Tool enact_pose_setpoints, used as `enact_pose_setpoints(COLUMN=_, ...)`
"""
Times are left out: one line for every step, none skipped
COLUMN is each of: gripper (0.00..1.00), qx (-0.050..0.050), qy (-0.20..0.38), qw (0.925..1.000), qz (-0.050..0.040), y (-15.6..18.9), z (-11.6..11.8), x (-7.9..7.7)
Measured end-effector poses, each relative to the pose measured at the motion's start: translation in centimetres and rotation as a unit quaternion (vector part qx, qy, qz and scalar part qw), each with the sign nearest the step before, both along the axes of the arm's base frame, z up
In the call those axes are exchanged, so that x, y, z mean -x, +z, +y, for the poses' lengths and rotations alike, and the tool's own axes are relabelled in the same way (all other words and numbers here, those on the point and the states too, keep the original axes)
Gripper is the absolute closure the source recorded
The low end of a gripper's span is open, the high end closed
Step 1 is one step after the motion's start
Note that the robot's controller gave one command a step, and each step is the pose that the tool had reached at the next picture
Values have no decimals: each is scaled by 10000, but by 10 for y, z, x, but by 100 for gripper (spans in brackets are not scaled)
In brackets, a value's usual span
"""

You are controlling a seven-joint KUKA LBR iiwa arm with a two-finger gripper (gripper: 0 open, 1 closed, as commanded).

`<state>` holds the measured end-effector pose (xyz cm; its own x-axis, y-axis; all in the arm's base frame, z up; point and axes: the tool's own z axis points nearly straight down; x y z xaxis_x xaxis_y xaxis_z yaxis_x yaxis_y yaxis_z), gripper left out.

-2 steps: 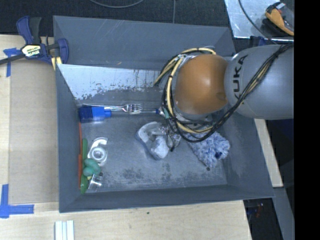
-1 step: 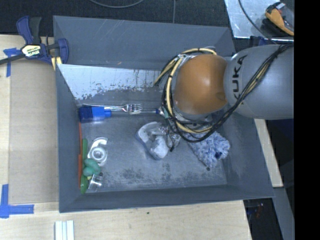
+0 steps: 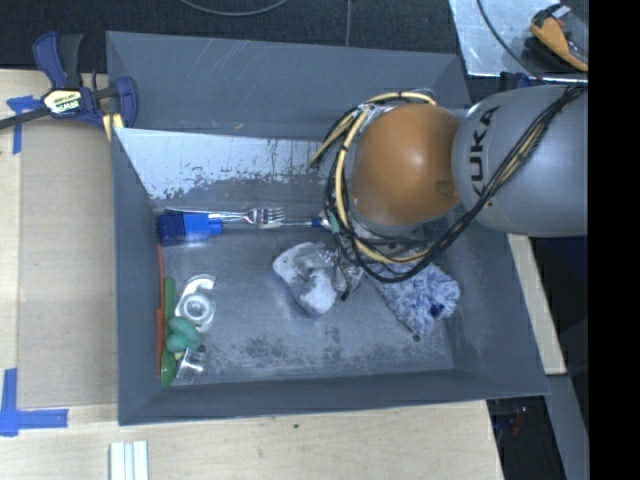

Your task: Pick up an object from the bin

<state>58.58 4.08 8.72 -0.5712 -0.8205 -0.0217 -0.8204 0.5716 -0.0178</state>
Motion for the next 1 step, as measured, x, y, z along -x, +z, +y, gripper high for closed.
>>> enact_pose_setpoints(gripper=100, qx=0, qy=-10, qw=10000, qz=34, y=46, z=0, x=2)
